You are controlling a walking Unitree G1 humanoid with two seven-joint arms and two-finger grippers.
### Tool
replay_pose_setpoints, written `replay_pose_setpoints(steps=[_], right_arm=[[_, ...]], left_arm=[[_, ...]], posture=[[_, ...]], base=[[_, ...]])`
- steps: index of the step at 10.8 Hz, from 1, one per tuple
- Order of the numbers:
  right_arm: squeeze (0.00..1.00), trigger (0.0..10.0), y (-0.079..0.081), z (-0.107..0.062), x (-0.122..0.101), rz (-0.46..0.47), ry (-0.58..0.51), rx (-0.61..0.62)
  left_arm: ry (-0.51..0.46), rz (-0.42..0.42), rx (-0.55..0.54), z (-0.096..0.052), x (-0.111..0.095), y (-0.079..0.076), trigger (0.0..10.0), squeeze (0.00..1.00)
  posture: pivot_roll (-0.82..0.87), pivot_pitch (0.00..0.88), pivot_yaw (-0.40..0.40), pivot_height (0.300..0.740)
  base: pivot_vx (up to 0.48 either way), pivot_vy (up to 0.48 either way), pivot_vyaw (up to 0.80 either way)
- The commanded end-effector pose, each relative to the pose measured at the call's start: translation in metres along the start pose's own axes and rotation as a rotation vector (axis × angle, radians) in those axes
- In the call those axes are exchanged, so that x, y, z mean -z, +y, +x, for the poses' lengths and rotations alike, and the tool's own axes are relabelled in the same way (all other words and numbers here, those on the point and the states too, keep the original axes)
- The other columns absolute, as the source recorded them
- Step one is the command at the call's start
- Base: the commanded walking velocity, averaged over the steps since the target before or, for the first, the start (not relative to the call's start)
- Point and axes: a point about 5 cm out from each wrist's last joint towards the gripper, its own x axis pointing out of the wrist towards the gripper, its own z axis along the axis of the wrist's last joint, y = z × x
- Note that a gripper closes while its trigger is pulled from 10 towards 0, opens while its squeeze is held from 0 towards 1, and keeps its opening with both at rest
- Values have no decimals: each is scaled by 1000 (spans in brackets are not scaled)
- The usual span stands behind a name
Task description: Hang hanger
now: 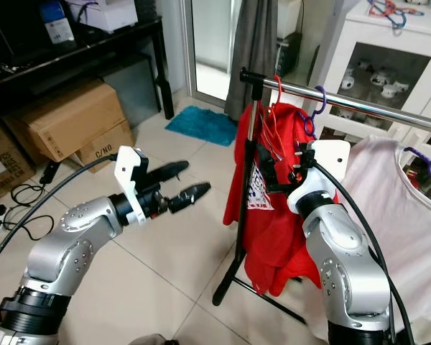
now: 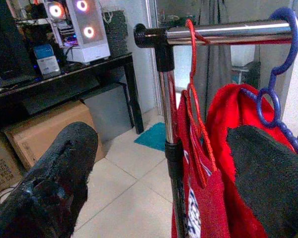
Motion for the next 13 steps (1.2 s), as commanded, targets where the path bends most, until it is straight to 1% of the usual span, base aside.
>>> replay_pose_setpoints(steps=[1, 3, 6, 7, 8, 9, 10, 11, 12, 13], right_arm=[[1000, 10000, -1, 2, -2, -2, 2, 7], [1000, 10000, 0, 3, -2, -2, 5, 5], [1000, 10000, 1, 11, -5, -16, 23, 22], [1000, 10000, -2, 13, -4, -35, 50, 59], [0, 10000, -9, 15, -2, -50, 93, 112], [0, 10000, -15, 17, -1, -49, 120, 168], [0, 10000, -21, 19, -2, -46, 138, 215], [0, 10000, -24, 22, -2, -52, 157, 237], [0, 10000, -26, 24, -3, -53, 170, 247], [0, 10000, -28, 28, -6, -46, 181, 251]], left_arm=[[8, 25, 22, -1, -2, -3, 10000, 1000], [15, 23, 32, -1, -3, -3, 10000, 1000], [28, 45, 27, -1, -2, -2, 10000, 1000], [28, 47, 27, -2, -2, -2, 10000, 545], [31, 54, 25, -2, -2, -1, 10000, 24], [36, 66, 21, -2, -2, -1, 10000, 0], [37, 72, 22, -2, -2, -1, 10000, 0], [31, 67, 28, -2, -3, -1, 10000, 0], [7, 40, 43, -2, -6, -2, 10000, 0], [-44, -45, 145, -5, -12, -11, 10000, 0]], posture=[[29, 0, 43, 740], [30, 0, 43, 740], [33, 0, 41, 740], [35, 0, 39, 740], [37, 0, 39, 740], [38, 0, 39, 740], [38, 0, 39, 740], [38, 0, 40, 740], [38, 0, 40, 740], [38, 0, 36, 740]], base=[[0, 0, 0], [0, 0, 0], [0, 0, 0], [0, 0, 0], [0, 0, 0], [0, 0, 0], [0, 0, 0], [0, 0, 0], [0, 0, 0], [0, 0, 0]])
